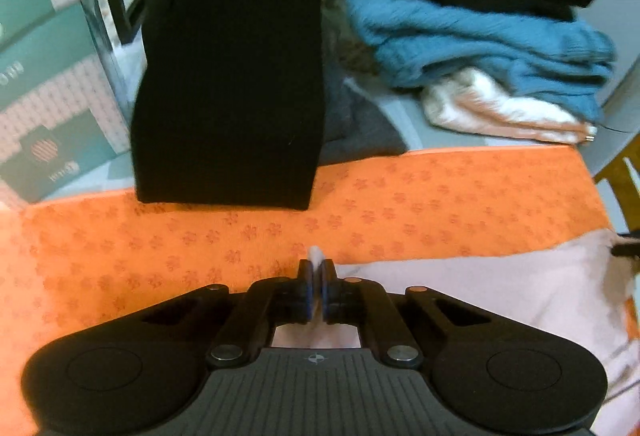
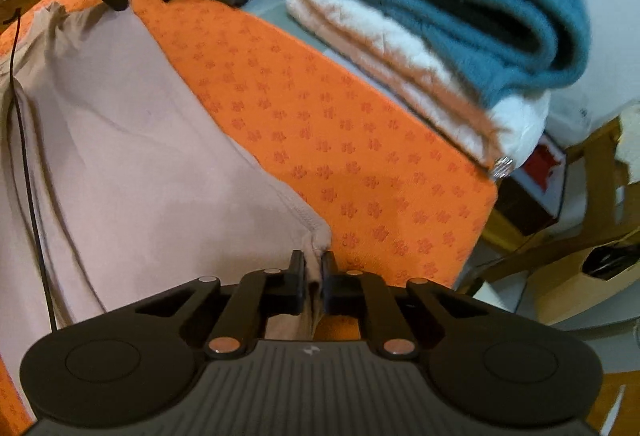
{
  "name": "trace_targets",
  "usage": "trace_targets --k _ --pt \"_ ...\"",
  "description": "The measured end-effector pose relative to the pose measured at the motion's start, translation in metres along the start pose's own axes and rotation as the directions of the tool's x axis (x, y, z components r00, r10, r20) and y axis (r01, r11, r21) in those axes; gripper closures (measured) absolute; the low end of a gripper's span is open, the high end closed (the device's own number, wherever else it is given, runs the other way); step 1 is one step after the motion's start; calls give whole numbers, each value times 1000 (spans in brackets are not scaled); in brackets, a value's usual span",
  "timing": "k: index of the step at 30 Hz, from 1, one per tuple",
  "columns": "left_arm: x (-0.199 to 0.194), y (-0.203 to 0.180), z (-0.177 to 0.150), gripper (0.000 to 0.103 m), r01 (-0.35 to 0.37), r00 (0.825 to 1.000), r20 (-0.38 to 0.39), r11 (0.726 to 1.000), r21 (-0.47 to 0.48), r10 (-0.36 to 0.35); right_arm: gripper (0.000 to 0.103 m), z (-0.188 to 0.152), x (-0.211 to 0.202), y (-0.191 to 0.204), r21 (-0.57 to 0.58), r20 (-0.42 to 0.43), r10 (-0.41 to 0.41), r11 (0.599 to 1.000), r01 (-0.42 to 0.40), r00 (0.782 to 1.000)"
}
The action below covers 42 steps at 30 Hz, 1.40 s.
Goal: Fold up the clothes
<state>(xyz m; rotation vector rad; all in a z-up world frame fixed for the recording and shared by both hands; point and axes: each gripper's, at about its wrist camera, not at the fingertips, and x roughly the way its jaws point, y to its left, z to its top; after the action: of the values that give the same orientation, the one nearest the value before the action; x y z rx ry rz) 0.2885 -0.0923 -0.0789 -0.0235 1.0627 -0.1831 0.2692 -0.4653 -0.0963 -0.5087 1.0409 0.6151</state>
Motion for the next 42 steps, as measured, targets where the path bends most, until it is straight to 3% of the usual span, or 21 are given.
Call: trace_targets --k 10,16,22,28,33,37,38,40,42 --pt "-99 -2 -48 97 84 995 57 996 43 -87 94 -28 -85 45 -51 155 -88 994 97 984" --pt "-136 -22 -110 97 56 996 65 985 160 -67 94 -62 -113 86 -55 223 -118 990 133 968" --pt "-137 -26 -167 97 42 998 34 992 116 -46 93 -103 -115 140 -131 253 -196 963 234 947" --pt "-125 -28 -202 97 21 1000 17 994 111 -23 91 -135 -102 178 -158 191 -253 946 284 948" --pt "-122 -25 -220 96 13 999 31 997 77 -15 77 -148 -112 183 -13 125 -253 967 256 960" --pt "-123 -22 -225 96 13 999 40 999 46 -15 65 -152 -128 175 230 96 -173 962 147 980" --pt "-123 -22 -226 96 12 999 42 999 41 -14 59 -153 -131 171 309 97 -142 945 106 985" --pt "-124 -21 -226 96 11 999 47 999 34 -12 49 -158 -133 161 492 121 -70 870 2 990" --pt "-125 -21 -227 96 11 999 52 1000 27 -12 45 -167 -131 149 660 168 -9 744 -105 986"
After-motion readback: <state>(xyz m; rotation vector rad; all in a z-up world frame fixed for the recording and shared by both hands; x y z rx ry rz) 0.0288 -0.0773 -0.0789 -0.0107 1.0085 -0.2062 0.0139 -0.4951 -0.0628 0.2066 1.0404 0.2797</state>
